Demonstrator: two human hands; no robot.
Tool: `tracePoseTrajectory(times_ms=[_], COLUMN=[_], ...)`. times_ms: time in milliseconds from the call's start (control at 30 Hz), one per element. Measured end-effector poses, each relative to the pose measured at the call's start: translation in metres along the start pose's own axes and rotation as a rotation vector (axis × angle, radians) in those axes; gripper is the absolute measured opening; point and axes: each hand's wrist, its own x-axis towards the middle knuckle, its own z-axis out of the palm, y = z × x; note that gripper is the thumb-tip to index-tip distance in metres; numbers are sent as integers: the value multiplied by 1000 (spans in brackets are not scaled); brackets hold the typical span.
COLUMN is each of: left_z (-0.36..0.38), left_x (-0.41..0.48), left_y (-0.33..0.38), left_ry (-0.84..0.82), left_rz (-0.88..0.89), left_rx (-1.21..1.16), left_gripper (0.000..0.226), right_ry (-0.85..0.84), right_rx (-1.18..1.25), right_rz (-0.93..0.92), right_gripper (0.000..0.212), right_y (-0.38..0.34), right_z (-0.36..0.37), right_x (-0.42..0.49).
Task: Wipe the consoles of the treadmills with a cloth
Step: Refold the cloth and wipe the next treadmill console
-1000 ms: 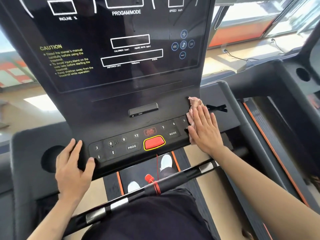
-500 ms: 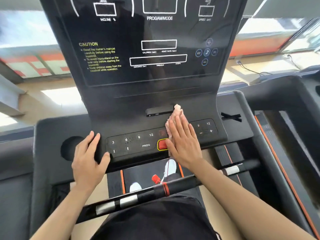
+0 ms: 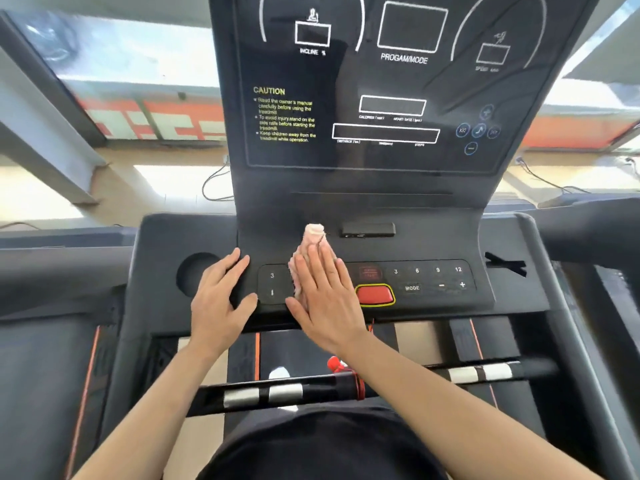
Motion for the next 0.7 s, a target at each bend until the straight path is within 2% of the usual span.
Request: tracePoseTrajectory(times_ms=[167, 367, 433, 533, 600, 700], left_z=[-16, -24, -19, -7, 1, 10], left_x=[-3, -23, -31, -42, -44, -35], left_y=[-5, -14, -14, -9, -3, 5], left_ry=[-35, 189, 265, 295, 245, 72], left_rz=[-15, -8, 10, 89, 185, 203], left_rx=[-135, -160, -118, -22, 62, 260], left_gripper=[65, 56, 54, 50, 50, 65], right_ry=[-57, -87, -93, -104, 10, 337], right_rx=[-27, 19, 119, 480, 655, 651], right_rz=[-149, -331, -401, -438, -382, -136], right_gripper=[77, 75, 71, 58, 45, 27], right_y=[-32, -54, -53, -46, -35, -1], right_z=[5, 6, 2, -13, -18, -13], right_x=[16, 29, 36, 37, 22, -12])
